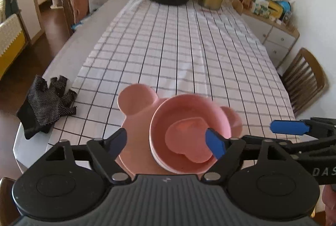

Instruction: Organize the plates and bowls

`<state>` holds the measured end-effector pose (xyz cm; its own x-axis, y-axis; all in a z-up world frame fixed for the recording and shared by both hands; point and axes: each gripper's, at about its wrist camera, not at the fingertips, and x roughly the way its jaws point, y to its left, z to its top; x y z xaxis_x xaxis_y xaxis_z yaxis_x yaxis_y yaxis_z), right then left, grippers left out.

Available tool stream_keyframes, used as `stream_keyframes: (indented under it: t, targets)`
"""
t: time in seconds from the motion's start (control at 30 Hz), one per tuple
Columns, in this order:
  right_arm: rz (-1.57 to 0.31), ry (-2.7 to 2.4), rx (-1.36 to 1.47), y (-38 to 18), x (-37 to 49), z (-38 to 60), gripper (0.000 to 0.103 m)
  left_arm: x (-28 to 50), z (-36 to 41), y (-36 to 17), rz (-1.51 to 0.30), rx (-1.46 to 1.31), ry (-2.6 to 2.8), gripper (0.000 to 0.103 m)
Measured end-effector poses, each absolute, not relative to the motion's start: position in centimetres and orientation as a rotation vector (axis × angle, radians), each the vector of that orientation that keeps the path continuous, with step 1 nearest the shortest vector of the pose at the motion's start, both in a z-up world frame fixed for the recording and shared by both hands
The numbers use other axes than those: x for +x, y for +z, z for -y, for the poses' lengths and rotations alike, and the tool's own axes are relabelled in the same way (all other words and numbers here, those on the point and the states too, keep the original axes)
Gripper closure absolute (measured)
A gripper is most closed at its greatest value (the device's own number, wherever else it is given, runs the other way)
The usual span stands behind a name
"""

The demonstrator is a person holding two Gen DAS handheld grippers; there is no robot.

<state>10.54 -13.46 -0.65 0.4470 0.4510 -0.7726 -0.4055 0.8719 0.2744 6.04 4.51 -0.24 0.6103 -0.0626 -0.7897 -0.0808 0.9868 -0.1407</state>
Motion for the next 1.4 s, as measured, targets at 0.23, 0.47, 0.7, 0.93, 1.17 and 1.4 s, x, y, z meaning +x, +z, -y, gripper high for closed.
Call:
stream_keyframes:
  t: [0.23, 0.47, 0.7, 0.93, 1.17, 1.4]
  targets:
    - [-0.888, 0.549, 0.042, 0.7, 9.2, 16.2, 0.006, 4.7, -2.7, 1.3, -0.858, -0.197, 0.041, 0.000]
    - [-0.829, 0.547, 0.053, 1.7, 8.2, 18.8, 0.001, 3.6, -1.1, 2.1, -0.832, -0.207, 0.068, 0.000]
    - [-0.770, 0.521, 0.038, 2.1, 6.7, 20.7, 0.001, 2.1, 0.7, 2.7, -0.819, -0.186, 0.063, 0.000]
    - [-0.751, 0.517, 0.017, 2.1, 5.3, 21.5, 0.001, 0.7, 2.3, 3.5, -0.781, -0.146, 0.061, 0.000]
    - [-0.729, 0.508, 0.002, 2.4, 3.7, 22.0, 0.001, -0.8, 2.9, 4.0, -0.757, -0.176, 0.057, 0.000]
    - [-0.702, 0.495, -0.001, 2.8, 2.4, 21.8, 0.001, -1.9, 3.1, 4.3, -0.742, -0.178, 0.055, 0.000]
